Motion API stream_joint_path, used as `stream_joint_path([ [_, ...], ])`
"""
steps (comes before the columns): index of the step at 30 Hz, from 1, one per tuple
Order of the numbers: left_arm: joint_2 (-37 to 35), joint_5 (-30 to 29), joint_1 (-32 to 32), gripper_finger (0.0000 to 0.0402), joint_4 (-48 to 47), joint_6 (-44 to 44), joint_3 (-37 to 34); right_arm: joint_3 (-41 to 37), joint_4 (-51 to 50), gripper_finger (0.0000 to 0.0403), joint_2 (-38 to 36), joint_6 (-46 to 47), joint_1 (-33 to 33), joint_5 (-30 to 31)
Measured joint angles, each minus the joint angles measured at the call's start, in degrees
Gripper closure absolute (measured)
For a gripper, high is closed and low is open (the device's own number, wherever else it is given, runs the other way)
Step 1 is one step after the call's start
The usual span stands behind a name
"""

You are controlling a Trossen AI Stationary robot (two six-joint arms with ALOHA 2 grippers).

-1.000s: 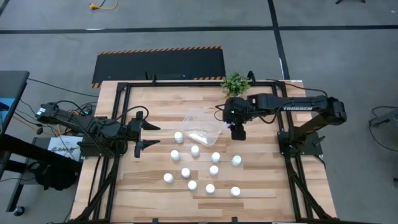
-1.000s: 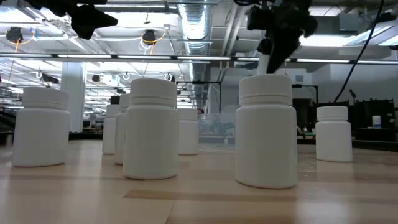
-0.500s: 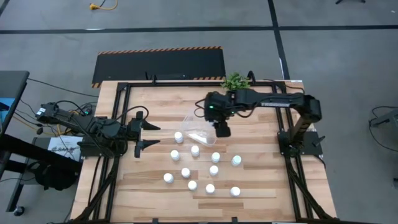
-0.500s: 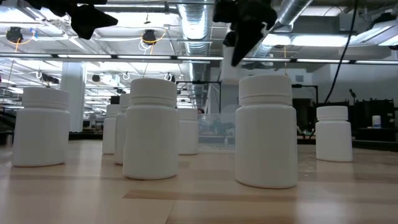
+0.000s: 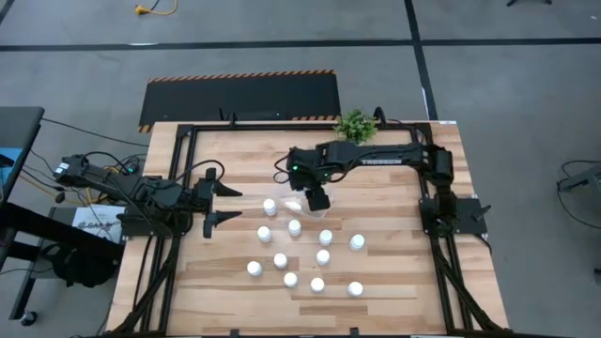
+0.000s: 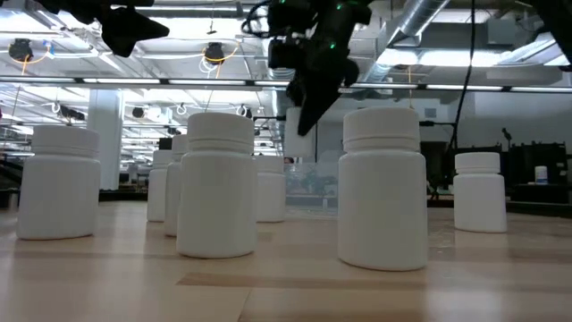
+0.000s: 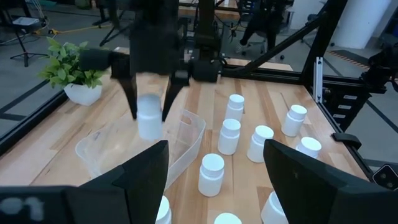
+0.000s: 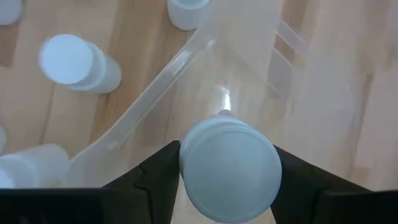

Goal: Pick and place pill bottles into a basket
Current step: Put the pill bottle into the bin

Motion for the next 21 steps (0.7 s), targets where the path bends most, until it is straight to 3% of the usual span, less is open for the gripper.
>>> stream_joint_path([
  [12, 0.00, 0.00, 0.00, 0.0150, 0.00, 0.00, 0.02, -0.05, 5.49, 0.0217, 6.86, -0.42, 0.00, -0.78],
  [21, -0.01, 0.01, 0.00, 0.0150, 0.00, 0.00, 0.00, -0.02, 7.05, 0.0203, 9.52, -0.98, 0.00, -1.07],
])
